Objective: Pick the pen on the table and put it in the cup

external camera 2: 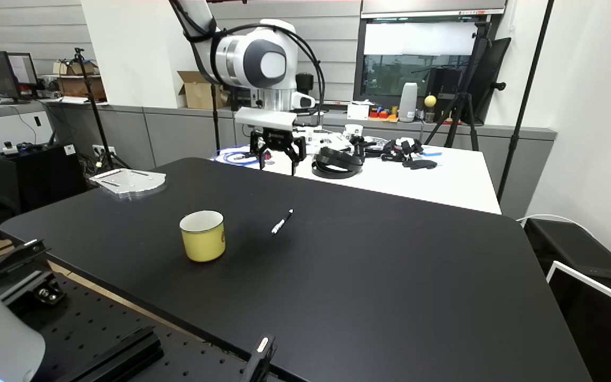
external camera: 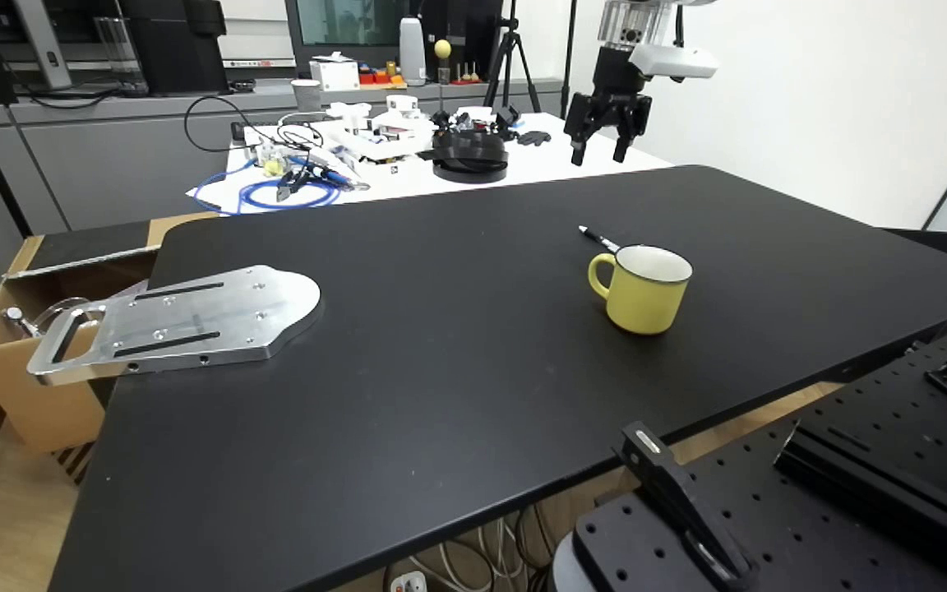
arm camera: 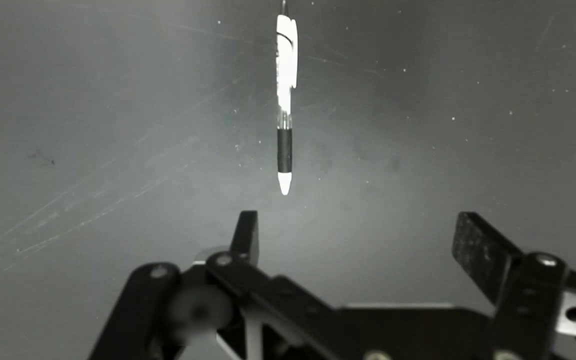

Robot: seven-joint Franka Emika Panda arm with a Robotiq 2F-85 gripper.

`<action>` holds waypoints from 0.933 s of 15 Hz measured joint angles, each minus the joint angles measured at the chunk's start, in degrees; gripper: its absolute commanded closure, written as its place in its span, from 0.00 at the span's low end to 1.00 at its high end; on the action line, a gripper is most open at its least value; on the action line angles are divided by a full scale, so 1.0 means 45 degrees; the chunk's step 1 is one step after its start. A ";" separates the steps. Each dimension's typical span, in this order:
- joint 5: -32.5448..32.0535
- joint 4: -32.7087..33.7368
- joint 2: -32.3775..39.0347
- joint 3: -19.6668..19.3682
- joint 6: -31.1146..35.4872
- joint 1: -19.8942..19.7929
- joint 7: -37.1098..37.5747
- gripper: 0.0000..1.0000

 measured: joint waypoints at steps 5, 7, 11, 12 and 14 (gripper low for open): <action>-0.0001 -0.0110 0.0848 -0.0139 0.0645 -0.0140 0.0196 0.00; -0.0007 -0.0119 0.1053 -0.0209 0.0703 -0.0175 0.0239 0.00; -0.0176 -0.0124 0.1249 -0.0282 0.0706 -0.0229 0.0292 0.00; -0.0179 -0.0123 0.1249 -0.0263 0.0706 -0.0230 0.0291 0.00; -0.0179 -0.0123 0.1249 -0.0241 0.0706 -0.0230 0.0291 0.00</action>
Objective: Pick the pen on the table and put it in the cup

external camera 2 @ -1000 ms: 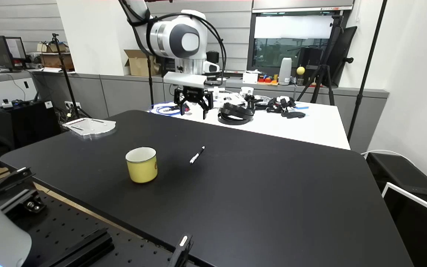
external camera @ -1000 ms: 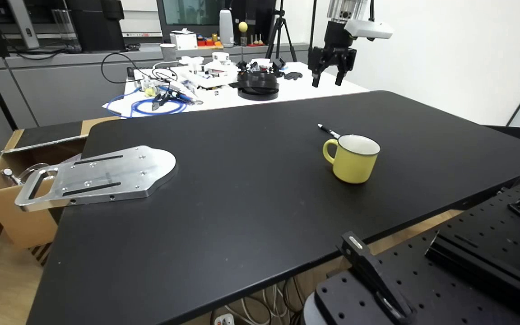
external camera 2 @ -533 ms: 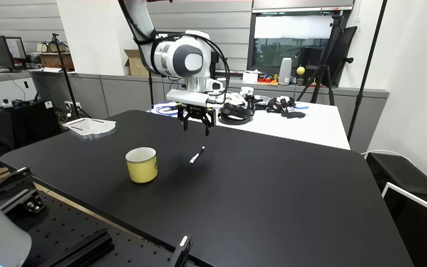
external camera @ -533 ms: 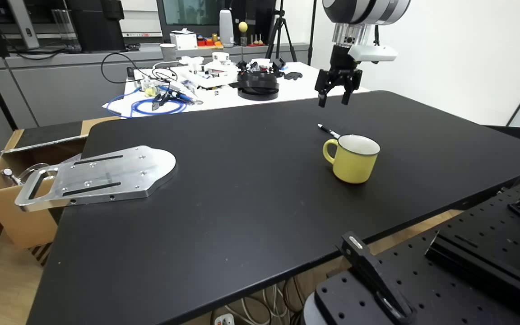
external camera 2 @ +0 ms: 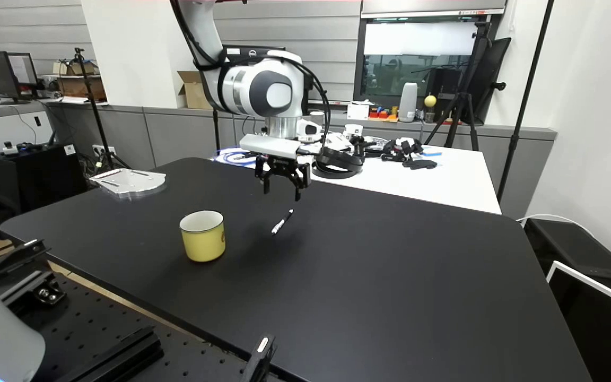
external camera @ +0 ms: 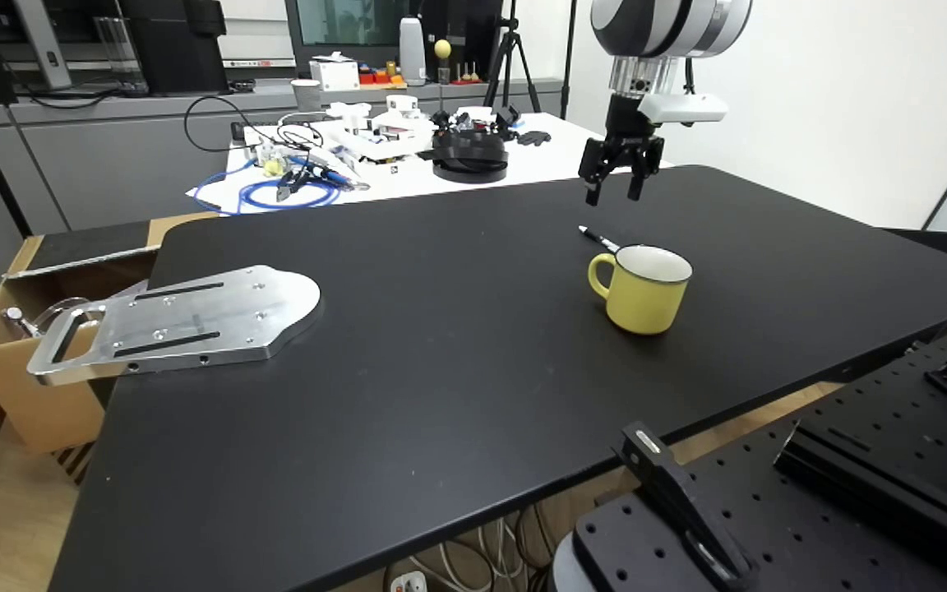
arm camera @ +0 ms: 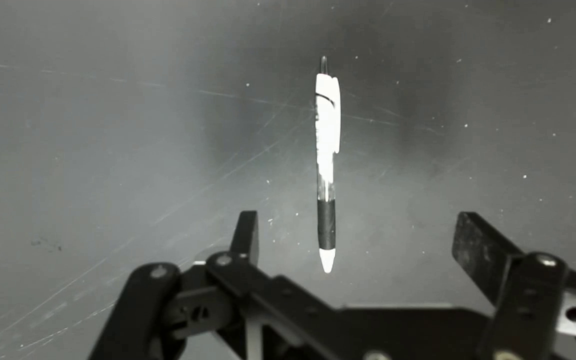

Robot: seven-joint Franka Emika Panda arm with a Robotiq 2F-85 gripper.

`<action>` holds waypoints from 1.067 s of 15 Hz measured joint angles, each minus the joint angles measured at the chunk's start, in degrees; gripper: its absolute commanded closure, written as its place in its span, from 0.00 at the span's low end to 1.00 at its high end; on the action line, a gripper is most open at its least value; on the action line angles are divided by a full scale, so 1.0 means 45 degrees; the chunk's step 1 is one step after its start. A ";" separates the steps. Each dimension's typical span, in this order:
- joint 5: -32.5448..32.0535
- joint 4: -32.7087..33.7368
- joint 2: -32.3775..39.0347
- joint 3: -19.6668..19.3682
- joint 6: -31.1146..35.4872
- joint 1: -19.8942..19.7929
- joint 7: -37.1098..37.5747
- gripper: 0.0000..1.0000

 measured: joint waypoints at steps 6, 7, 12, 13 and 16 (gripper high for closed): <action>0.0000 0.0000 0.0000 0.0001 0.0000 0.0000 0.0000 0.00; 0.0000 0.0000 0.0000 0.0001 0.0000 0.0000 0.0000 0.00; -0.0061 -0.0001 0.0030 0.0024 0.0023 0.0001 -0.0006 0.00; -0.0067 0.0000 0.0076 0.0036 0.0116 0.0001 -0.0007 0.00; -0.0097 0.0012 0.0348 0.0092 0.0562 0.0001 -0.0041 0.00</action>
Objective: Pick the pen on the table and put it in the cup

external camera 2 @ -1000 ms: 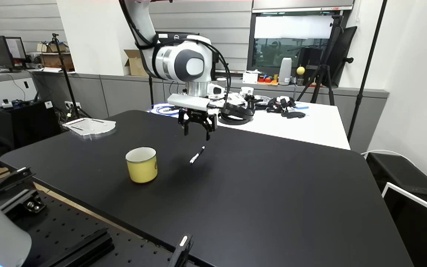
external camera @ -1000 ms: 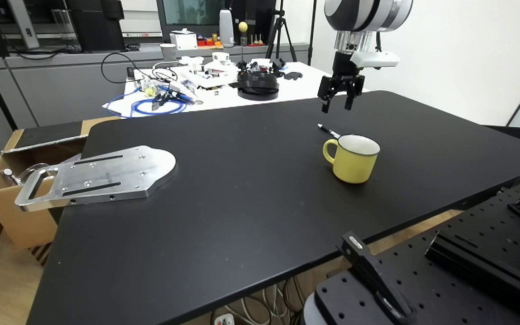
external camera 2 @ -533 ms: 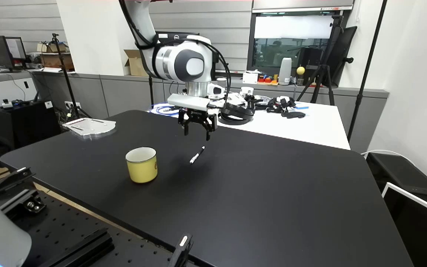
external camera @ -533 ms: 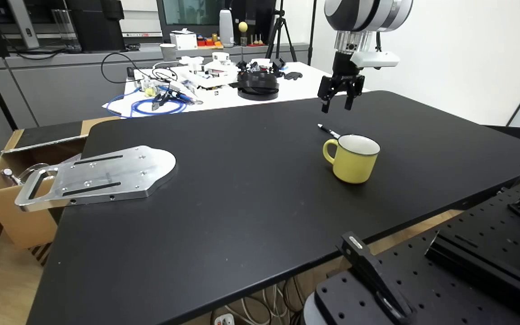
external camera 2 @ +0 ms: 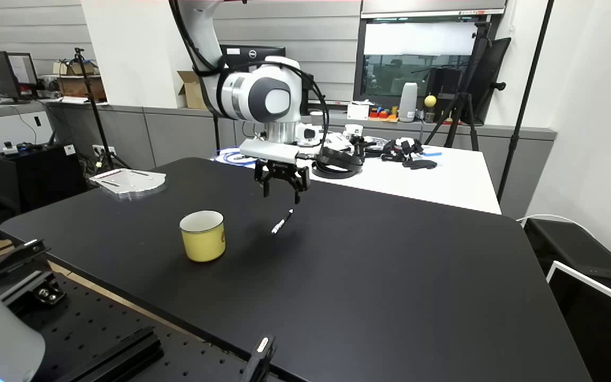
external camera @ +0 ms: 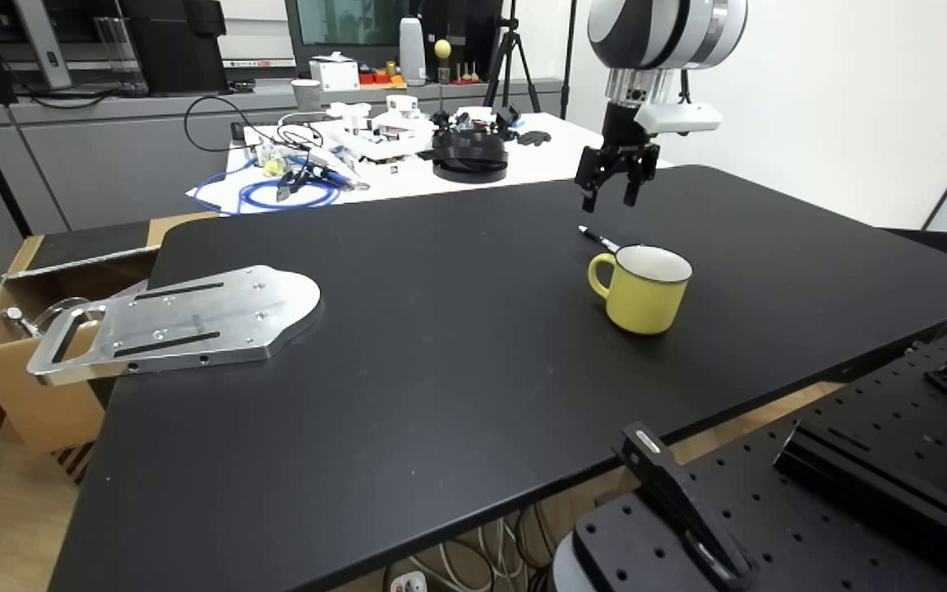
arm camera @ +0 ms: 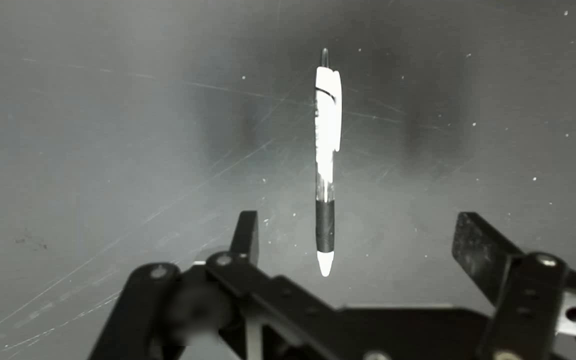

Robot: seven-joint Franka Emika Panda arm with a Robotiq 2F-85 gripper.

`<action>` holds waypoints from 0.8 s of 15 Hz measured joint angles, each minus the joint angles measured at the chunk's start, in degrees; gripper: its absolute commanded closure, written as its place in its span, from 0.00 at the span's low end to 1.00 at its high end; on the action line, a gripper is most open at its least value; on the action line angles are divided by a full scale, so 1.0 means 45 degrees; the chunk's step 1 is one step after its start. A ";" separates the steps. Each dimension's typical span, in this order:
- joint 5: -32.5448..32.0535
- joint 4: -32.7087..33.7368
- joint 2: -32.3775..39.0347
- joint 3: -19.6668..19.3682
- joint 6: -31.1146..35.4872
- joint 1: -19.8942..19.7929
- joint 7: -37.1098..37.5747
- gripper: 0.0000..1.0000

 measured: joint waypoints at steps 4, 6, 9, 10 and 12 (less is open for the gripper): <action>-0.0439 0.0115 0.0467 0.0046 0.0626 0.0022 -0.0006 0.00; -0.0592 0.0197 0.0680 0.0048 0.0808 0.0039 -0.0006 0.00; -0.0741 0.0309 0.0962 0.0052 0.0962 0.0040 -0.0006 0.00; -0.0770 0.0348 0.1047 0.0052 0.0976 0.0040 -0.0006 0.00; -0.0856 0.0457 0.1231 0.0052 0.0989 0.0040 -0.0004 0.00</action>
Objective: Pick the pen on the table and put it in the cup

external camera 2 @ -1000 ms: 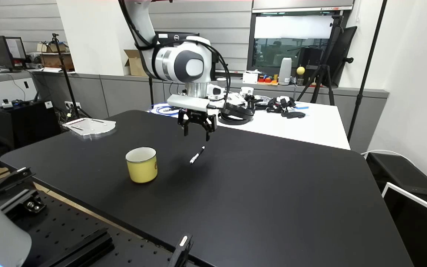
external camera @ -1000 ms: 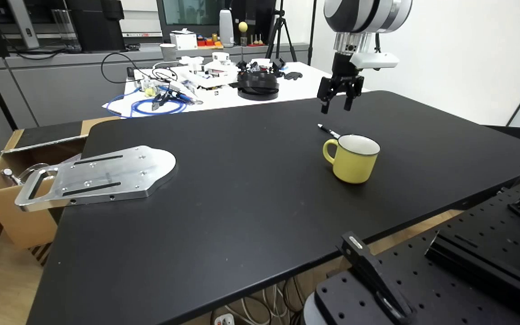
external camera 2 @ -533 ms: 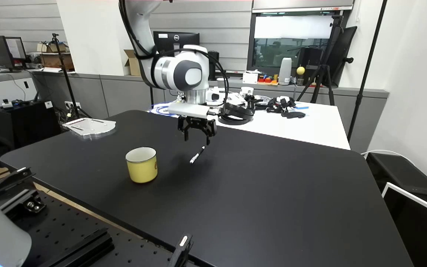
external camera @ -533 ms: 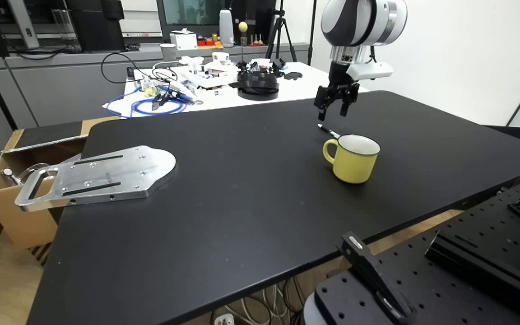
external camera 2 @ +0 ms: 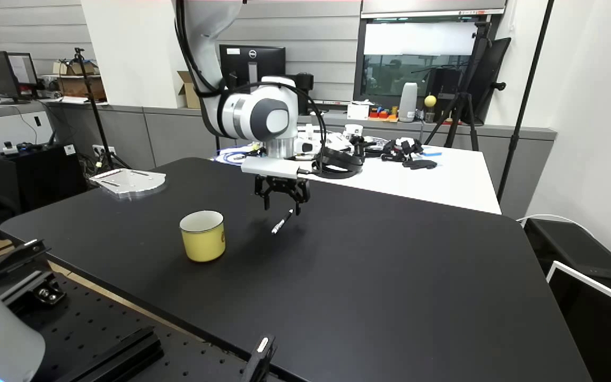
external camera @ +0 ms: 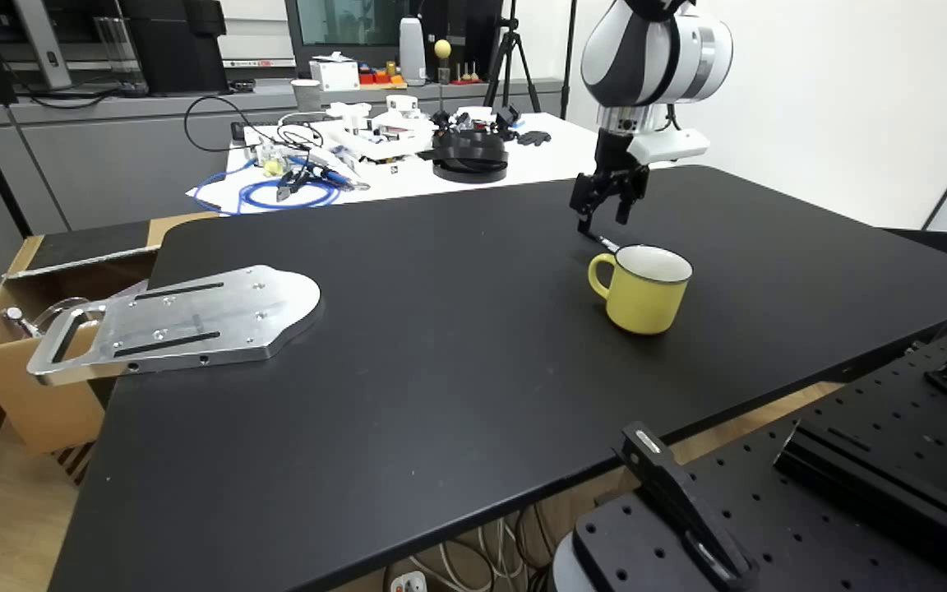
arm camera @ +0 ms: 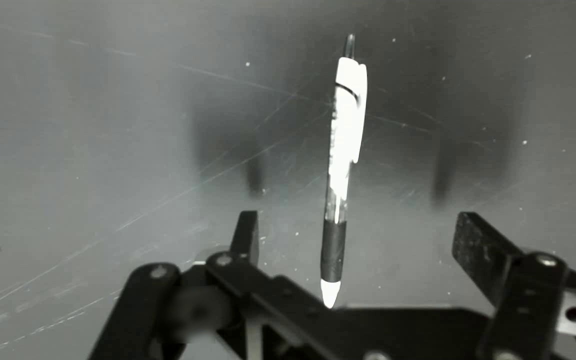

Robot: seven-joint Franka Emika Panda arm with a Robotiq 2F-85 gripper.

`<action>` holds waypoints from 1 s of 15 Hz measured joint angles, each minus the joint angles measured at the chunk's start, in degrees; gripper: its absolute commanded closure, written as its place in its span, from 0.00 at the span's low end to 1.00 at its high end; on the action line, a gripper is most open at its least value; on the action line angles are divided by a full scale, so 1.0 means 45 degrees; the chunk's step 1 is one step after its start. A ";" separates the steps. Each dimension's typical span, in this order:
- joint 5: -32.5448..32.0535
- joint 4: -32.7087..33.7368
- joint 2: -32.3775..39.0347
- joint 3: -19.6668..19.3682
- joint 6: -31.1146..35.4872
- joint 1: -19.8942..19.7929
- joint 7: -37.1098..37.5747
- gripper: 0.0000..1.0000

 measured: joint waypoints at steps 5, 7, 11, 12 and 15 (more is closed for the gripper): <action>-0.0069 0.0218 0.0330 0.0000 0.0000 0.0000 0.0001 0.00; -0.0076 0.0306 0.0440 0.0000 0.0000 0.0000 0.0004 0.27; -0.0076 0.0484 0.0673 0.0000 0.0001 0.0000 0.0006 0.55; -0.0076 0.0510 0.0710 0.0000 0.0001 0.0000 0.0007 0.63; -0.0075 0.0622 0.0736 0.0003 0.0002 -0.0003 0.0014 0.82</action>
